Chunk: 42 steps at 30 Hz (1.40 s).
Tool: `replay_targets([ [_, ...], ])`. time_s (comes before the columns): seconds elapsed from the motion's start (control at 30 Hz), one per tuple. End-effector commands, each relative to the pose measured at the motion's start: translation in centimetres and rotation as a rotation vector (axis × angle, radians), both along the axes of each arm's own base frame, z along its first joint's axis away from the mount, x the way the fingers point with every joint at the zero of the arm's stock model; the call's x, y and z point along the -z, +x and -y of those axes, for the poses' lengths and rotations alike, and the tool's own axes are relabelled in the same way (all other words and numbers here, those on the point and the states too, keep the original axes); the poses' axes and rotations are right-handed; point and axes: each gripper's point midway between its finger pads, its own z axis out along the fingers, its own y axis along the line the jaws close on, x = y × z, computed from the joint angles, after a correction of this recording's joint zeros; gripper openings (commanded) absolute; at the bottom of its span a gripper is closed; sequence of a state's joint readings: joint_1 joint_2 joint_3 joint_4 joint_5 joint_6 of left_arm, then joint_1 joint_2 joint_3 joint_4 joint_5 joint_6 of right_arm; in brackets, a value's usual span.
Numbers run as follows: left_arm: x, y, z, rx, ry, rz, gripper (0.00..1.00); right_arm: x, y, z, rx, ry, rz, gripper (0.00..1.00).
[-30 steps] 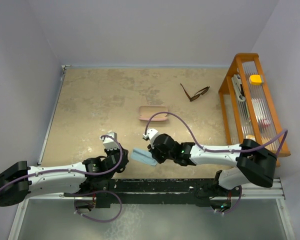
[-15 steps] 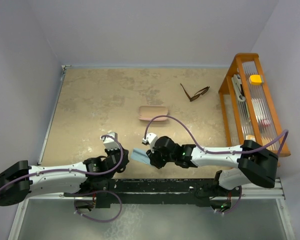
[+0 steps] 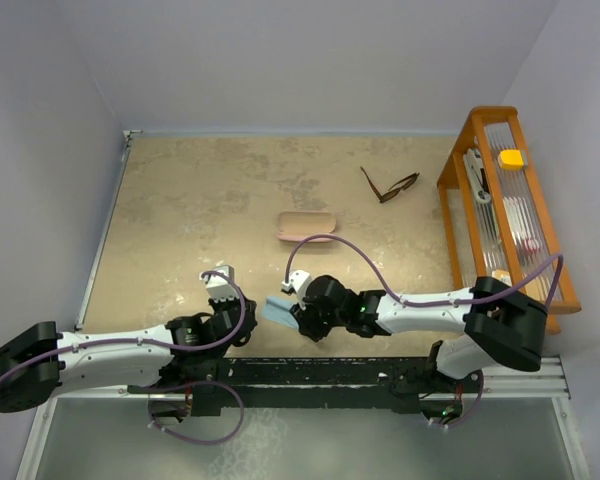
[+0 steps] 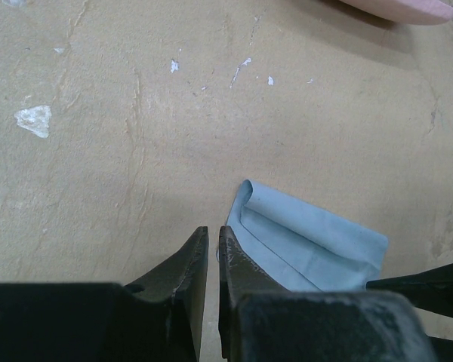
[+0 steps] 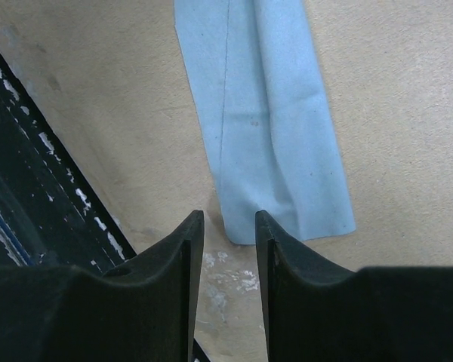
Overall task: Organize the sunglasses
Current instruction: Adjust the glasses cleaning cloth at the center of the board.
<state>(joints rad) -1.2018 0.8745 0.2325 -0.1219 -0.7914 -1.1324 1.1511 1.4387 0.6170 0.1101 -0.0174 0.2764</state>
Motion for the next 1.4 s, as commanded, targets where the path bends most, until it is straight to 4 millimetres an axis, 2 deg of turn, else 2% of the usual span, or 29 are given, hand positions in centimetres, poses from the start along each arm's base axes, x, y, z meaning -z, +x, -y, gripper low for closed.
replay_targets([
  [0.0,-0.4,0.2,0.2,-0.002,-0.019,0.015,0.08,0.0,0.5,-0.3,-0.002,0.001,0.031,0.37],
  [0.2,-0.3,0.1,0.1,-0.002,-0.021,0.013,0.08,0.8,0.6,-0.1,0.005,-0.027,0.035,0.35],
  [0.3,-0.3,0.1,0.1,-0.001,-0.022,0.013,0.08,1.1,0.5,0.1,0.006,-0.044,0.04,0.28],
  [0.67,-0.4,0.1,0.3,0.002,-0.027,0.012,0.08,1.7,0.2,0.5,0.007,-0.076,0.049,0.27],
  [0.97,-0.2,0.0,0.2,0.0,-0.024,0.009,0.08,2.2,0.1,0.8,0.013,-0.094,0.047,0.0],
  [1.13,-0.1,0.0,0.2,0.001,-0.026,0.008,0.08,2.0,0.1,0.7,0.024,-0.089,0.045,0.0],
  [1.37,-0.3,0.1,0.3,0.002,-0.028,0.011,0.09,0.8,0.3,0.1,0.03,-0.06,0.054,0.0],
])
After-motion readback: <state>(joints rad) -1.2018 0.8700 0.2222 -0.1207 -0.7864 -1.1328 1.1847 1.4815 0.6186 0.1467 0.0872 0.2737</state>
